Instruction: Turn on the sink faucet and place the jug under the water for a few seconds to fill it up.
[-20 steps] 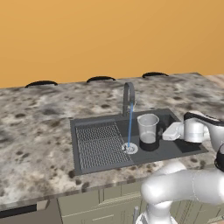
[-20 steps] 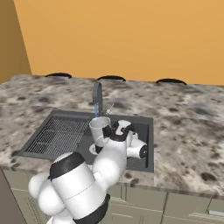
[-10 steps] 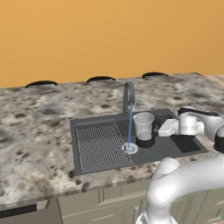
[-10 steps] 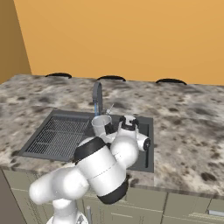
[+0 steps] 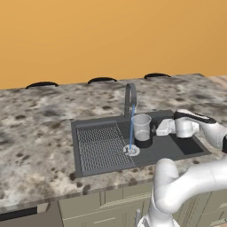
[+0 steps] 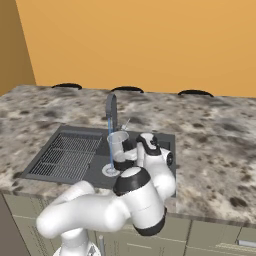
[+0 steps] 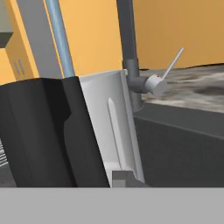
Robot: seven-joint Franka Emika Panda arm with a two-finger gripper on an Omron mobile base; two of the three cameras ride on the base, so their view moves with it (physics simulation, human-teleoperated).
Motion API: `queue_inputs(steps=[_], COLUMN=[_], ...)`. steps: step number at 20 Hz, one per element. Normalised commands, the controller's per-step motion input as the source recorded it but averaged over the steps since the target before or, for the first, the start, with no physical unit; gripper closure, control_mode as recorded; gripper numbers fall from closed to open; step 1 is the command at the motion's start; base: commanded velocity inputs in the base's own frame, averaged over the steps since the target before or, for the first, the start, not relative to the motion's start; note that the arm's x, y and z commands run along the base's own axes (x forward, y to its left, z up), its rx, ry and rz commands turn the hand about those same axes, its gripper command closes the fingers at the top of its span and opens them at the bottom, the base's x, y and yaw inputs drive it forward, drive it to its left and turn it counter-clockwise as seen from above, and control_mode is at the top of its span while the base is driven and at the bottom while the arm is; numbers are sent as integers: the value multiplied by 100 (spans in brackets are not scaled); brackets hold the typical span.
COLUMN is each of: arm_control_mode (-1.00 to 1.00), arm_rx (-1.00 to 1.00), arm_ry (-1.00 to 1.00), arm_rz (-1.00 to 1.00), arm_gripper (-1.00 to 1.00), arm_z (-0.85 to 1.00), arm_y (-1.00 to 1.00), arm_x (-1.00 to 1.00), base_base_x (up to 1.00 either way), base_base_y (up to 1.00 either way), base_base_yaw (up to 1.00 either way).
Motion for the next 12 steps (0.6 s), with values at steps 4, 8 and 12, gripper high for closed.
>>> queue_inputs(steps=[4,8,12], arm_control_mode=[-100,-100,-100], arm_rx=[0,0,0], arm_ry=[1,0,-1], arm_rz=[5,4,6], arm_gripper=[100,100,100], arm_z=[-14,-7,-8], arm_y=[0,1,2], arm_x=[44,19,-15], base_base_x=[0,0,0], base_base_y=[0,0,0], base_base_yaw=[0,0,0])
